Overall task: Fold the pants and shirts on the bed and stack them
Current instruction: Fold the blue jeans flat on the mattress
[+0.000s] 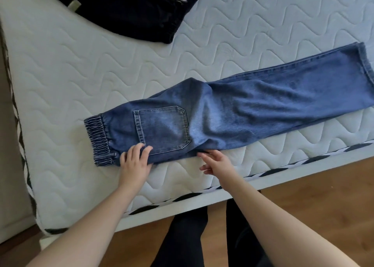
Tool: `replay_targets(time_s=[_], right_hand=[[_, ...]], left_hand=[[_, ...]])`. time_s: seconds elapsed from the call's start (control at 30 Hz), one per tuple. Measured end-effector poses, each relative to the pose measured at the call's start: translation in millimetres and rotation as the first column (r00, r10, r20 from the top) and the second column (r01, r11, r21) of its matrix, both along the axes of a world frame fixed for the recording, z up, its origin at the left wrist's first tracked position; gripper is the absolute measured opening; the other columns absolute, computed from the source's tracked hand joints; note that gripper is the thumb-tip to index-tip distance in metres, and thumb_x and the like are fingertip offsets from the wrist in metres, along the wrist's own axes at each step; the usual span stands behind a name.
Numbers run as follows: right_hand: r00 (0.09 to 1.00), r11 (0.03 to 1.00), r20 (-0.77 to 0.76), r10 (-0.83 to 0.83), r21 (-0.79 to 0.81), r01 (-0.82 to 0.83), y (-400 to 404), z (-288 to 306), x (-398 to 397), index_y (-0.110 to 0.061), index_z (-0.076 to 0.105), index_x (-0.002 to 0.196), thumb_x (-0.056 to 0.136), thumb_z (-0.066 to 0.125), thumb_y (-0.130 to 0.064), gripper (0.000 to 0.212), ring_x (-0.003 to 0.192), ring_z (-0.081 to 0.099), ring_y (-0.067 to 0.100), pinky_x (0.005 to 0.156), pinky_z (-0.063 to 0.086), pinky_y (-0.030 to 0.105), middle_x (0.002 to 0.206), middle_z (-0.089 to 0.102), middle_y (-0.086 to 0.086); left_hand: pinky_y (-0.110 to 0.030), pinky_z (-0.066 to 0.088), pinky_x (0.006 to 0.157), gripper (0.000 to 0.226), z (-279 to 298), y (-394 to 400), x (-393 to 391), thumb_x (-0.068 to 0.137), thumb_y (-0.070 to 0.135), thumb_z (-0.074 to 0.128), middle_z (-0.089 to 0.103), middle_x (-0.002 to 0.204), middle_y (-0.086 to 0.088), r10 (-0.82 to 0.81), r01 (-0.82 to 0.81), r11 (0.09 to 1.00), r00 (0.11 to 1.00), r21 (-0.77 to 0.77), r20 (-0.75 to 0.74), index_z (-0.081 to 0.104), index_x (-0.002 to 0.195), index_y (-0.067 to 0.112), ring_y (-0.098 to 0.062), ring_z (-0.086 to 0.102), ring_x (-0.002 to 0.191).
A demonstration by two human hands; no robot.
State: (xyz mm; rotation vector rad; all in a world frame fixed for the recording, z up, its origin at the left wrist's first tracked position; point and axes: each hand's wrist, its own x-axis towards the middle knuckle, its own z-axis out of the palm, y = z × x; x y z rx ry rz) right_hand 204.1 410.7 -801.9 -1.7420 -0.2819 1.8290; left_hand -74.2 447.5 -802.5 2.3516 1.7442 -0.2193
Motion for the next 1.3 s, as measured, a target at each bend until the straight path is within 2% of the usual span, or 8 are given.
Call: replay_targets(time_s=[0.17,0.33,0.53,0.67,0.8,0.87,1.0,1.3], right_hand=[[0.998,0.996,-0.008,-0.06,-0.066,0.059,19,-4,-36,-0.014,0.064,0.105,0.097,0.062,-0.022,0.012,0.064,0.068,0.012,0.059,0.055,0.024,0.106,0.074,0.0],[0.993,0.988,0.005,-0.118,-0.101,0.118,34,-2,-44,-0.009,0.066,0.1,0.098,0.06,-0.03,0.021,0.059,0.067,0.009,0.05,0.051,0.022,0.093,0.077,0.0],[0.988,0.982,0.044,0.151,-0.121,-0.144,18,-2,-23,-0.007,0.064,0.073,0.095,0.063,-0.027,0.029,0.051,0.062,0.013,0.051,0.051,0.023,0.072,0.07,0.009],[0.982,0.973,0.095,0.163,-0.18,-0.144,8,-4,-26,-0.006,0.064,0.071,0.094,0.065,-0.032,0.034,0.044,0.058,0.013,0.048,0.051,0.023,0.061,0.067,0.007],[0.988,0.985,0.108,0.112,-0.146,-0.096,7,-5,-37,-0.009,0.065,0.094,0.096,0.062,-0.034,0.025,0.055,0.067,0.011,0.053,0.054,0.022,0.085,0.074,0.001],[0.995,0.99,0.066,0.076,-0.126,-0.067,8,-5,-44,-0.012,0.062,0.105,0.096,0.062,-0.034,0.024,0.061,0.069,0.012,0.055,0.055,0.024,0.092,0.075,-0.003],[0.998,0.99,0.055,-0.016,-0.141,0.024,12,-4,-60,-0.015,0.059,0.101,0.097,0.06,-0.03,0.015,0.059,0.07,0.012,0.051,0.051,0.024,0.092,0.074,-0.004],[0.913,0.917,0.244,-0.327,-0.151,0.368,19,-4,-37,-0.012,0.052,0.081,0.097,0.056,-0.027,0.022,0.038,0.039,0.009,0.04,0.036,0.02,0.057,0.05,0.0]], left_hand=[[-0.045,0.047,0.078,0.035,8,6,-26,0.065,0.0,0.082,0.066,0.097,-0.007,0.126,-0.122,0.991,0.99,-0.063,0.064,0.069,0.096,0.011,-0.032,0.063,0.091],[-0.04,0.044,0.066,0.003,9,25,-49,0.087,0.015,0.068,0.066,0.076,-0.005,0.016,-0.026,0.996,0.993,0.082,0.119,0.07,0.088,0.012,-0.031,0.063,0.07],[-0.041,0.041,0.069,0.038,7,24,-69,0.094,0.04,0.041,0.059,0.079,-0.005,-0.089,0.099,0.984,0.993,0.145,-0.072,0.066,0.082,0.014,-0.029,0.057,0.073],[-0.05,0.044,0.083,0.035,2,6,-75,0.09,0.037,0.062,0.055,0.117,-0.018,0.208,-0.224,0.96,0.972,0.167,0.106,0.064,0.11,0.009,-0.039,0.054,0.104],[-0.052,0.043,0.092,0.064,2,12,-87,0.085,0.03,0.073,0.046,0.132,-0.026,0.735,-0.774,0.632,0.583,-0.038,0.346,0.045,0.135,0.0,-0.043,0.048,0.118],[-0.042,0.046,0.088,0.059,0,20,-97,0.082,0.03,0.076,0.058,0.121,-0.02,0.82,-0.82,0.521,0.403,-0.237,0.406,0.049,0.127,0.003,-0.037,0.057,0.109],[-0.031,0.047,0.083,0.054,-2,29,-113,0.078,0.031,0.081,0.067,0.108,-0.004,0.872,-0.741,0.464,0.286,-0.485,0.397,0.055,0.12,0.009,-0.023,0.064,0.096],[-0.03,0.038,0.079,0.025,3,46,-119,0.094,0.022,0.06,0.062,0.104,-0.003,0.803,-0.736,0.58,0.446,-0.349,0.395,0.051,0.115,0.011,-0.024,0.057,0.093]])
